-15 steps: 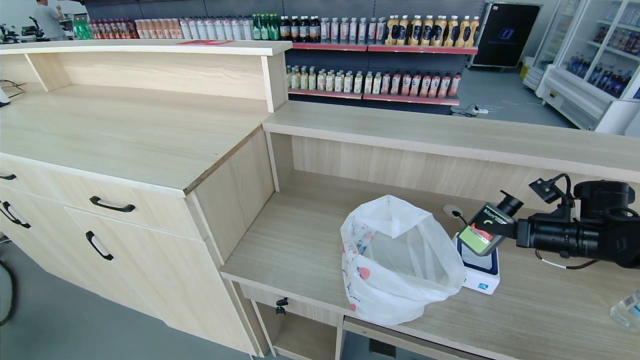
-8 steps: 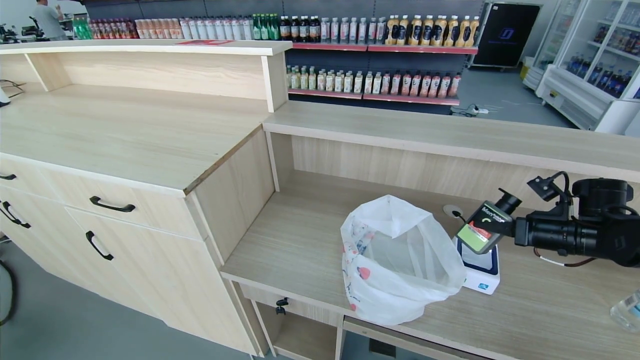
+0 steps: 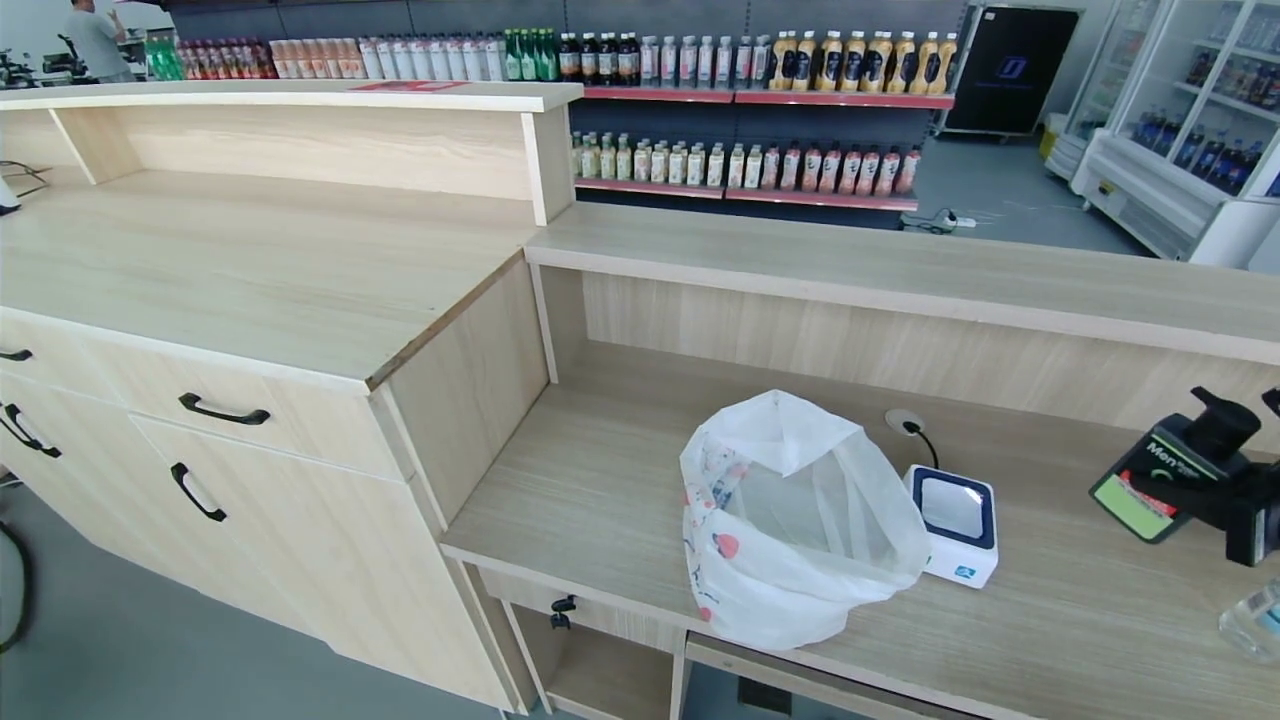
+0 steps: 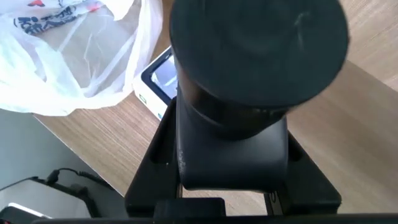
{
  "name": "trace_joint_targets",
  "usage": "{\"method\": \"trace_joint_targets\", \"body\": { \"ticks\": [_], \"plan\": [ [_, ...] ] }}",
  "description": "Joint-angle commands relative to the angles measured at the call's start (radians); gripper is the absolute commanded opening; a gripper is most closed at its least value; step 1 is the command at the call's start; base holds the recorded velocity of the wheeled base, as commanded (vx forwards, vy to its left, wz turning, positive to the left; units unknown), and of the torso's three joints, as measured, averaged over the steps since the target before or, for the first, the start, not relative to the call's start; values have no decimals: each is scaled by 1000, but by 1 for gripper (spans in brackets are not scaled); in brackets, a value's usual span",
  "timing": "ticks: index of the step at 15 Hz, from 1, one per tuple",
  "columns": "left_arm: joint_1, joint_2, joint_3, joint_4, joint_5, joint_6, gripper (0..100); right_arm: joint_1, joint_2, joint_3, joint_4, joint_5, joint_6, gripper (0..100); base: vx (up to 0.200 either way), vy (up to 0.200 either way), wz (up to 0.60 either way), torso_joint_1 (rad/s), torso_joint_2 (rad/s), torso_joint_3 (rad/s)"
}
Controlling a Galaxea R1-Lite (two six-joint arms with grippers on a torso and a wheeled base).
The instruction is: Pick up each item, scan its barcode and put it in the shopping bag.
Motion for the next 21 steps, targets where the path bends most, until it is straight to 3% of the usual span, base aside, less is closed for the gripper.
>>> {"method": "trace_joint_targets", "body": {
  "ticks": [1, 3, 4, 5, 6, 7, 9, 13, 15, 17, 19, 21],
  "plan": [
    [0, 1, 0, 0, 0, 0, 100, -40, -156, 36, 12, -3, -7, 0, 0, 0, 0, 0, 0, 0],
    [0, 1, 0, 0, 0, 0, 100, 19, -190, 36, 9, -10, 16, 0, 0, 0, 600, 2, 5, 0],
    [0, 1, 0, 0, 0, 0, 100, 76, -199, 33, 4, -49, 74, 0, 0, 0, 600, -2, 2, -2],
    [0, 1, 0, 0, 0, 0, 100, 171, -202, 22, 0, -156, 151, 0, 0, 0, 600, -7, 2, 12],
    [0, 1, 0, 0, 0, 0, 100, 171, -202, 22, 0, -156, 151, 0, 0, 0, 600, 2, -2, 2],
    [0, 1, 0, 0, 0, 0, 100, 365, -177, 0, -60, -348, 270, 0, 0, 0, 600, 12, 2, 7],
    [0, 1, 0, 0, 0, 0, 100, 466, -72, 7, -112, -385, 302, 0, 0, 0, 0, 0, 0, 0],
    [0, 1, 0, -2, 0, 0, 100, 478, 149, 20, -273, -375, 235, 0, 0, 0, 0, 0, 0, 0],
    [0, 1, 0, 0, 0, 0, 100, 450, 228, 31, -336, -265, 229, 0, 0, 0, 0, 0, 0, 0],
    [0, 1, 0, 0, 0, 1, 100, 403, 307, 33, -368, -156, 131, 0, 0, 0, 0, 0, 0, 0],
    [0, 1, 0, 0, 0, 0, 100, 360, 381, 22, -370, -131, 9, 0, 0, 0, 0, 0, 0, 0],
    [0, 1, 0, 0, 0, 0, 100, 345, 433, -10, -373, -107, -6, 0, 0, 0, 0, 0, 0, 0]
  ]
}}
